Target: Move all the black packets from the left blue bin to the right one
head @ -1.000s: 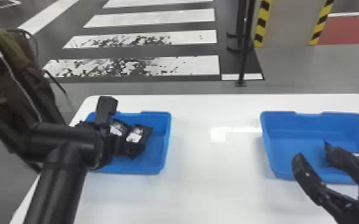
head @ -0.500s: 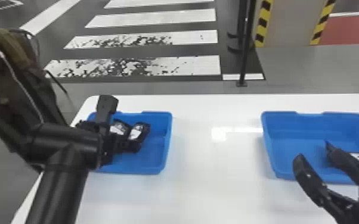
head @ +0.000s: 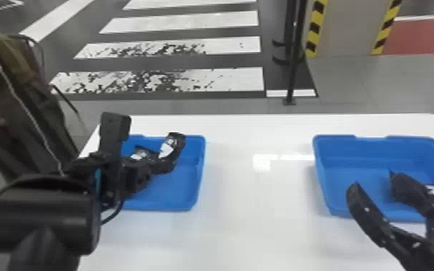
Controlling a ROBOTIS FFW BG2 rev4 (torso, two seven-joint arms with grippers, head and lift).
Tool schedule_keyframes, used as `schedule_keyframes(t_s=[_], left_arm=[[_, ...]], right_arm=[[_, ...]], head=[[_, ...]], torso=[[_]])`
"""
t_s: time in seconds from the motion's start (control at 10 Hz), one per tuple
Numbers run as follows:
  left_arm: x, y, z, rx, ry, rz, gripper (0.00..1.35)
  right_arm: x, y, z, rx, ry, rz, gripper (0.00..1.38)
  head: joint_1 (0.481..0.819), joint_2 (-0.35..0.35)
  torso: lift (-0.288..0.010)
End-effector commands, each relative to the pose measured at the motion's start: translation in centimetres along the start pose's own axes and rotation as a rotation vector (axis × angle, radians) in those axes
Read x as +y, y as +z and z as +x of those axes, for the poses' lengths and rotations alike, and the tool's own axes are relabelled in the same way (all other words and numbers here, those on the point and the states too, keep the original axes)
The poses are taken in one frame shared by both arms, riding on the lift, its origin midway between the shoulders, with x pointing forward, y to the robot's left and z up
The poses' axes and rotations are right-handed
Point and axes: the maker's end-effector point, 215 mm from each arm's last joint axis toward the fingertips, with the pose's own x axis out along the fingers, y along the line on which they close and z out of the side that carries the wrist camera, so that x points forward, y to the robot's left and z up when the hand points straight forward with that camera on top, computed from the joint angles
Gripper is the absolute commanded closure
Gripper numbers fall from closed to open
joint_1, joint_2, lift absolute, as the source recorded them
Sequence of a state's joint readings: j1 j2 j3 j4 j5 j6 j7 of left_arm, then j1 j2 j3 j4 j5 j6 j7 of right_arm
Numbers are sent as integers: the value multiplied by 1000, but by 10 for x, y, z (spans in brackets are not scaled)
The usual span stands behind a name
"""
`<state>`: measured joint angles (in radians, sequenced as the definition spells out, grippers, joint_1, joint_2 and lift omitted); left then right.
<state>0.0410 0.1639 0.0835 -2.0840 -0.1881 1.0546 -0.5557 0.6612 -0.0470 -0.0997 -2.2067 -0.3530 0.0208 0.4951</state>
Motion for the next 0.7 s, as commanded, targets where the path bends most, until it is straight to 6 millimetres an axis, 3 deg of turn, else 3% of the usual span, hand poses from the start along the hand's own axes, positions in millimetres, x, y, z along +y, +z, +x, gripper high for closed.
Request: schedule_keyframes(t_s=[0.0, 0.3, 0.4, 0.6], left_arm=[[-39, 27, -35, -117, -57, 39, 1207], [-139, 48, -57, -210, -274, 48, 1207], [-162, 50, -58, -221, -328, 50, 1207], [-192, 58, -60, -237, -395, 57, 1207]], right_arm=[[5, -1, 7, 12, 35, 4, 171], [22, -4, 34, 18, 119, 40, 170], [31, 0, 44, 3, 148, 53, 170], [44, -3, 63, -6, 191, 82, 170]], head=[[695, 109], [695, 42], [695, 10], [695, -22]], torso=[[-140], [-140], [-140], [-140]])
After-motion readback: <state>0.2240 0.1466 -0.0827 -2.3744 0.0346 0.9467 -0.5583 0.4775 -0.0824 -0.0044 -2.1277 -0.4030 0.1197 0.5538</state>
